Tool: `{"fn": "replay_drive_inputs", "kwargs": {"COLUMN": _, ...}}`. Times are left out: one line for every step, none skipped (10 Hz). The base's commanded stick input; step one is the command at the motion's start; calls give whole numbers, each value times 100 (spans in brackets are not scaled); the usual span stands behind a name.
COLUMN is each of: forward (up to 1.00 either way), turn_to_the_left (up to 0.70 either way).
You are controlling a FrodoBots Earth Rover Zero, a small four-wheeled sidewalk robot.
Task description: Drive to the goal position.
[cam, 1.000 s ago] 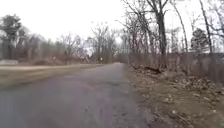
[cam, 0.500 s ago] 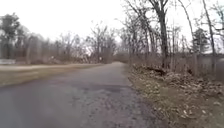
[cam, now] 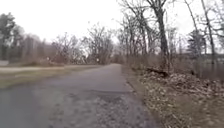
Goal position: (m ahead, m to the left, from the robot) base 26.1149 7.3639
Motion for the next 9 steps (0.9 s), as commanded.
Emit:
{"fn": "replay_drive_inputs", "kwargs": {"forward": 100, "turn_to_the_left": 0}}
{"fn": "replay_drive_inputs", "kwargs": {"forward": 100, "turn_to_the_left": 0}}
{"fn": "replay_drive_inputs", "kwargs": {"forward": 100, "turn_to_the_left": 0}}
{"fn": "replay_drive_inputs", "kwargs": {"forward": 100, "turn_to_the_left": 0}}
{"fn": "replay_drive_inputs", "kwargs": {"forward": 100, "turn_to_the_left": 0}}
{"fn": "replay_drive_inputs", "kwargs": {"forward": 100, "turn_to_the_left": 0}}
{"fn": "replay_drive_inputs", "kwargs": {"forward": 100, "turn_to_the_left": 0}}
{"fn": "replay_drive_inputs", "kwargs": {"forward": 100, "turn_to_the_left": 0}}
{"fn": "replay_drive_inputs", "kwargs": {"forward": 100, "turn_to_the_left": 0}}
